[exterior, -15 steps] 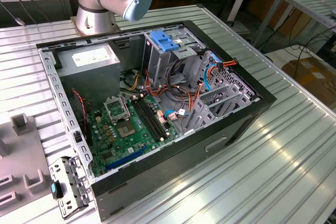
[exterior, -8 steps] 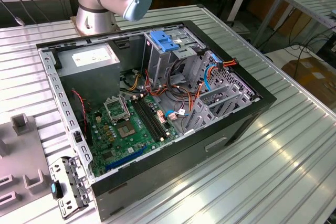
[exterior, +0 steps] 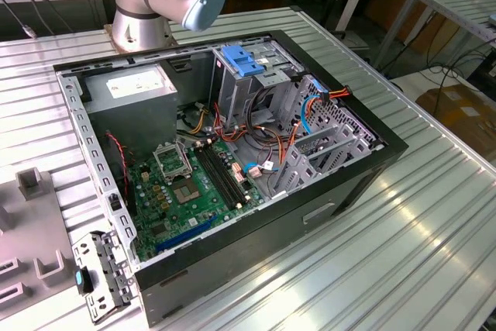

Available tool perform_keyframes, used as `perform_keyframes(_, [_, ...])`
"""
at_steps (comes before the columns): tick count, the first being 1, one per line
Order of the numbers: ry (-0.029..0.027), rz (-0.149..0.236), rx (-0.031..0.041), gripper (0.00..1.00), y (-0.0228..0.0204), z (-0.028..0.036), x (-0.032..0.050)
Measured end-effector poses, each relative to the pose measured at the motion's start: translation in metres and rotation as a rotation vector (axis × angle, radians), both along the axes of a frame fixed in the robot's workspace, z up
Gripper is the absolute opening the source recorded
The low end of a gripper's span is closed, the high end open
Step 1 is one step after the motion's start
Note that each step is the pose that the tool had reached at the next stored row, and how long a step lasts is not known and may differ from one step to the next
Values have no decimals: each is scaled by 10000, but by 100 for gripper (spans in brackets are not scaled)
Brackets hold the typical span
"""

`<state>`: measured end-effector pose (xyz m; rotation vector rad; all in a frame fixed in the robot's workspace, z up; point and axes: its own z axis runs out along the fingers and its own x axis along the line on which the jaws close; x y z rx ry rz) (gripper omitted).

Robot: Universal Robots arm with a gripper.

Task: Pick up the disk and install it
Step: 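Pick up the disk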

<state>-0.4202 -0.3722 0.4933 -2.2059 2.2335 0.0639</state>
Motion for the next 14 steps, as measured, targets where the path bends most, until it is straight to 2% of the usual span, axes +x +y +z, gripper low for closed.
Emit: perform_keyframes(14, [1, 0, 0, 37, 0, 0, 163])
